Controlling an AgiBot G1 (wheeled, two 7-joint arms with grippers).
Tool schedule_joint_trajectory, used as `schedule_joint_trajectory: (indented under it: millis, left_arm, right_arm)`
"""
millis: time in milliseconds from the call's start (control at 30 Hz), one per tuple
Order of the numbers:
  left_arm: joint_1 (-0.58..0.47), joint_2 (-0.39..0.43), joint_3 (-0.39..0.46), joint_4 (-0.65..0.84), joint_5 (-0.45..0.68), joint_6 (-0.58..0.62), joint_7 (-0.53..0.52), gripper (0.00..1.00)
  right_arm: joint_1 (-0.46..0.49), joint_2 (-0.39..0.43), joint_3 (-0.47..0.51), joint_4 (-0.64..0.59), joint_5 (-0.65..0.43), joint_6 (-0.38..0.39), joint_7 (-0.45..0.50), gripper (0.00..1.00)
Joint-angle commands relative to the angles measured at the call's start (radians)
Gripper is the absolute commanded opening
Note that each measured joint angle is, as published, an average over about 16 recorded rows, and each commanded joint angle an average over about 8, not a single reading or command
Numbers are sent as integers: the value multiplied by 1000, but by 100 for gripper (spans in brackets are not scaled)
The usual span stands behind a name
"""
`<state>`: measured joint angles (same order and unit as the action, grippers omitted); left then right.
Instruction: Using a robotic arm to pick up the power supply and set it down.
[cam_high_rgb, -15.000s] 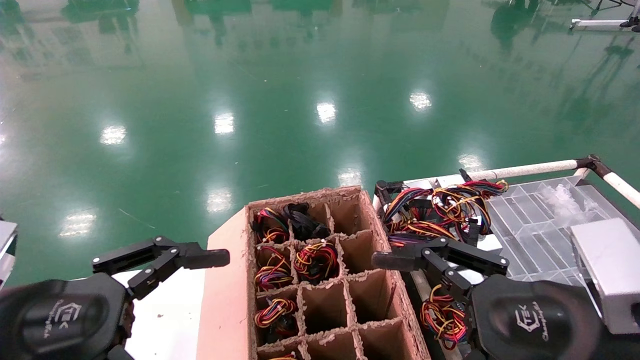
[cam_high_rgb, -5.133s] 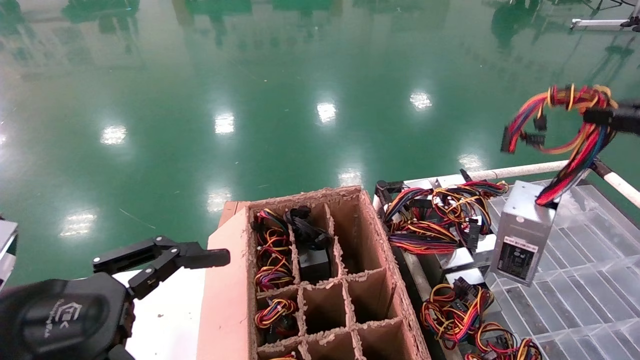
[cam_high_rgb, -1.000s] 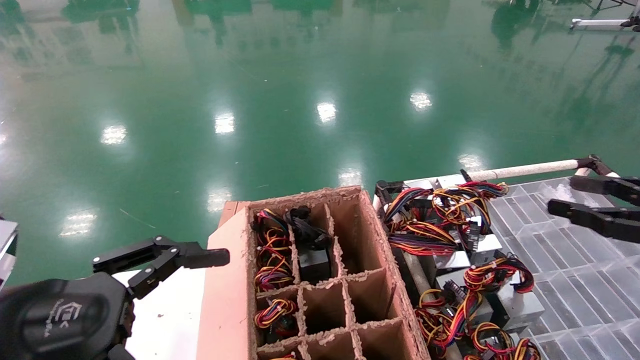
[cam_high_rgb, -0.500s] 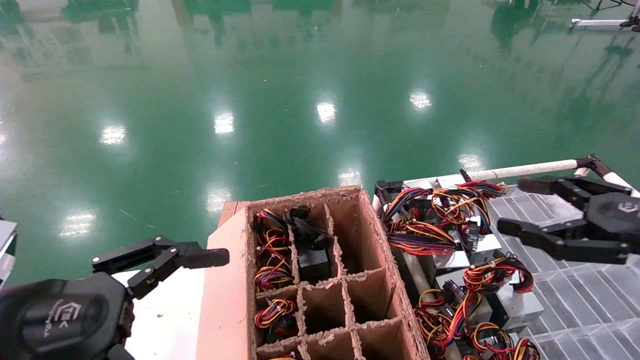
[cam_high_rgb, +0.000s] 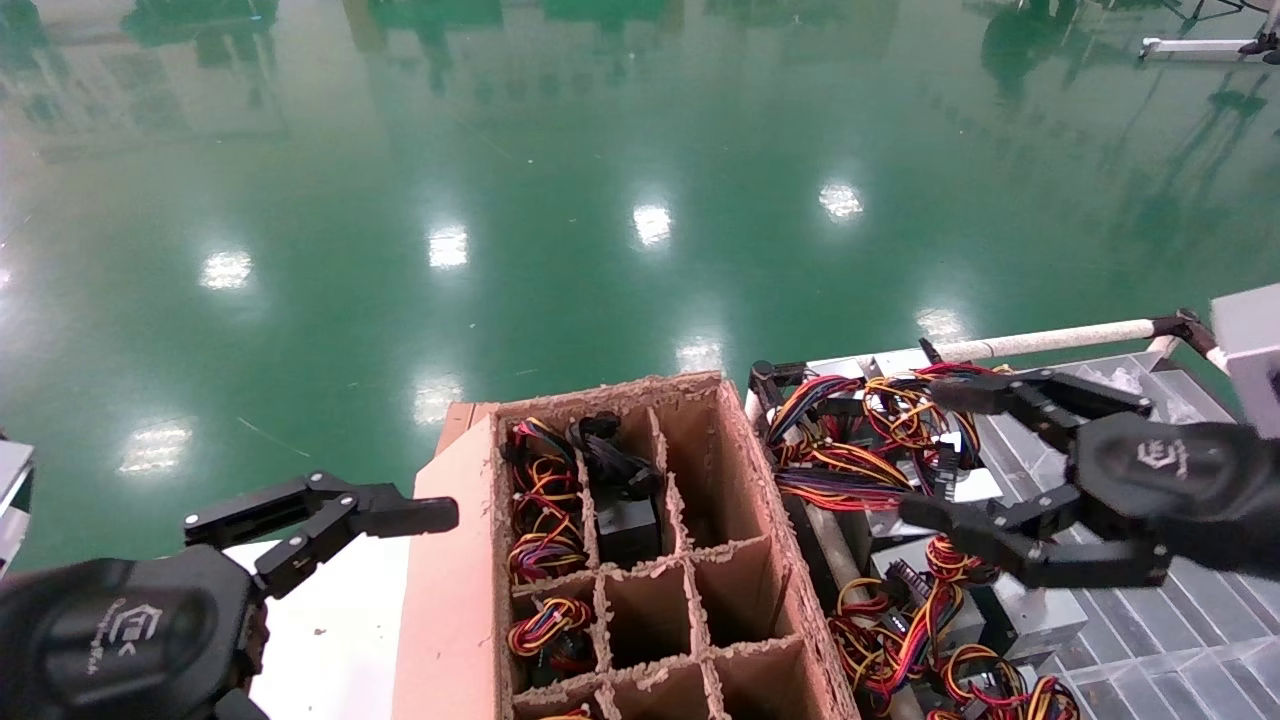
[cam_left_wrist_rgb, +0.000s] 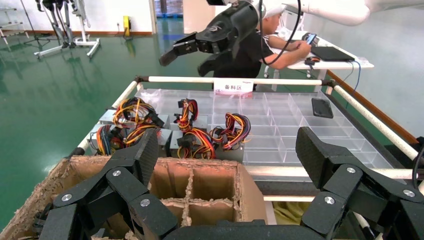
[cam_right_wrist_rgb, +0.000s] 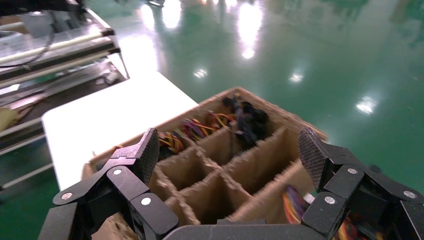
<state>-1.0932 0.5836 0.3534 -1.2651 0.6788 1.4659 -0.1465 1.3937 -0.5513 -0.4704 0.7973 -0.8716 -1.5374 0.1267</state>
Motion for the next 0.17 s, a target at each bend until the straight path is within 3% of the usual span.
schedule_joint_trajectory:
  millis: [33,167]
  left_arm:
    - [0,0,0,0,0,0,0,100]
    - [0,0,0,0,0,0,0,100]
  right_arm:
    - [-33,-6,20,51,15,4,6,100]
    - [-61,-11,36,93,27,8,12,100]
